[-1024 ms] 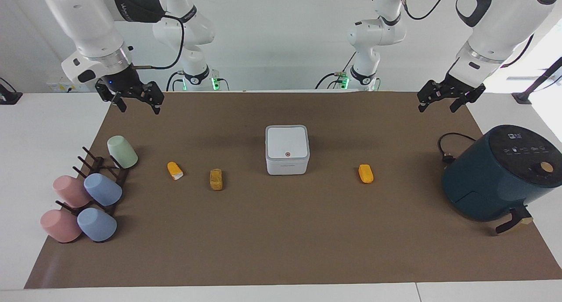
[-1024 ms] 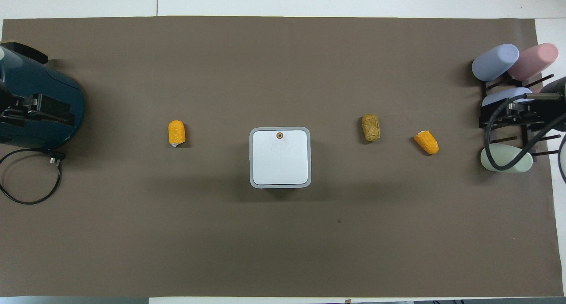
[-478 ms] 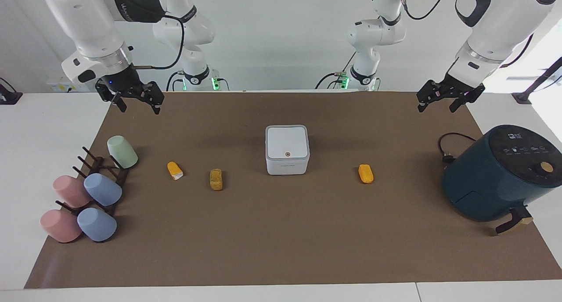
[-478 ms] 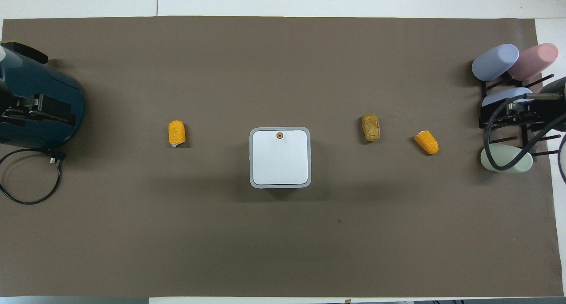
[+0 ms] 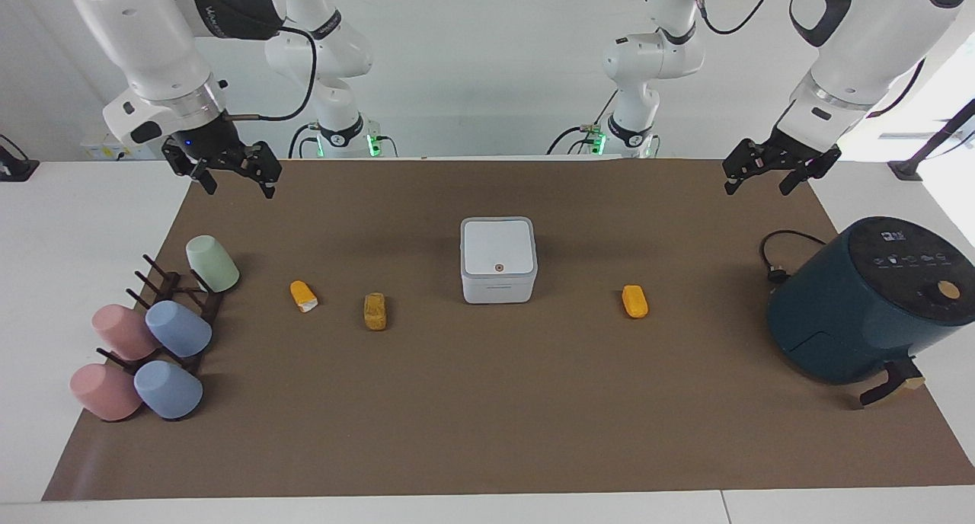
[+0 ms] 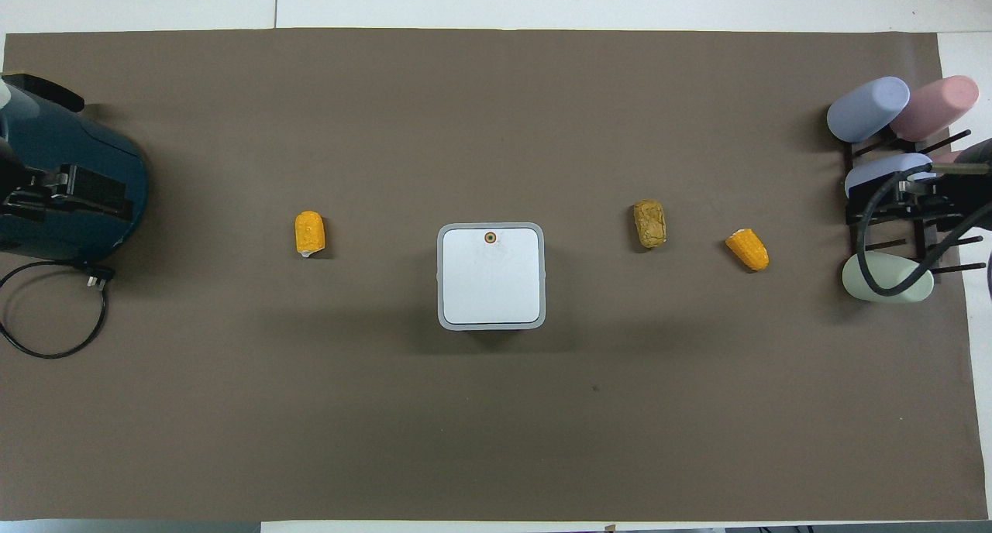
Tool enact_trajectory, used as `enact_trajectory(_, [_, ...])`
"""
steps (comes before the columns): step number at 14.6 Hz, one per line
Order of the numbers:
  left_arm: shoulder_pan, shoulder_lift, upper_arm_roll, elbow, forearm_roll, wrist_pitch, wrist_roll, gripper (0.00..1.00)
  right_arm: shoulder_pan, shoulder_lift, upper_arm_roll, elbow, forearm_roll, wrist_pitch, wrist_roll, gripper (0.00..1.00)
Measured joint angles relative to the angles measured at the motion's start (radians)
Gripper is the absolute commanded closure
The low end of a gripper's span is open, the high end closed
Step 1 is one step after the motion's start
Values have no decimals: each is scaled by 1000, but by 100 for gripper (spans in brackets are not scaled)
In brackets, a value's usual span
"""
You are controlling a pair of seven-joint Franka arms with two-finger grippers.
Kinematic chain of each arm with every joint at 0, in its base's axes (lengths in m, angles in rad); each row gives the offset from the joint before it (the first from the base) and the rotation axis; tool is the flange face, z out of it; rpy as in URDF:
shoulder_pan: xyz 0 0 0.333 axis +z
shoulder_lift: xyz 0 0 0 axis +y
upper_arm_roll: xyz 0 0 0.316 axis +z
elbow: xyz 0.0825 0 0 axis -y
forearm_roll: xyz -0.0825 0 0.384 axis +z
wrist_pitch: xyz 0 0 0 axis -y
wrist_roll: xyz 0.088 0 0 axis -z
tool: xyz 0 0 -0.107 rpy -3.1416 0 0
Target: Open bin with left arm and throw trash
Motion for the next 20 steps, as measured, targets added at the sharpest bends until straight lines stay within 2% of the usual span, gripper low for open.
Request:
enact_trajectory(1, [-1, 0, -4, 0, 0, 2, -12, 77, -7, -3, 0, -16, 0, 23, 0, 0])
enact_trajectory(2, [-6, 0, -9, 0, -1, 5, -41, 100, -11, -13, 0, -53, 0, 65, -4, 0])
enact_trajectory(4, [-62, 3, -15, -1, -8, 23, -142, 100, -12, -49, 0, -181, 0, 191, -37, 0])
enact_trajectory(7, [-225, 45, -25, -4, -21, 98, -392, 100, -10, -82, 2, -349, 0, 354, -63, 0])
enact_trajectory(9, [-347, 117, -29, 9, -25, 170, -568, 100, -9, -58, 5, -412, 0, 457, -66, 0])
enact_trajectory(12, [-493, 249, -32, 38, -26, 330, -756, 100, -7, 29, 7, -482, 0, 646, -66, 0])
enact_trajectory(16, [-557, 325, -31, 31, -26, 442, -802, 100, -6, 116, 10, -564, 0, 831, -66, 0])
enact_trajectory(20, [-568, 352, -31, 16, -26, 463, -802, 100, -6, 151, 12, -594, 0, 874, -70, 0])
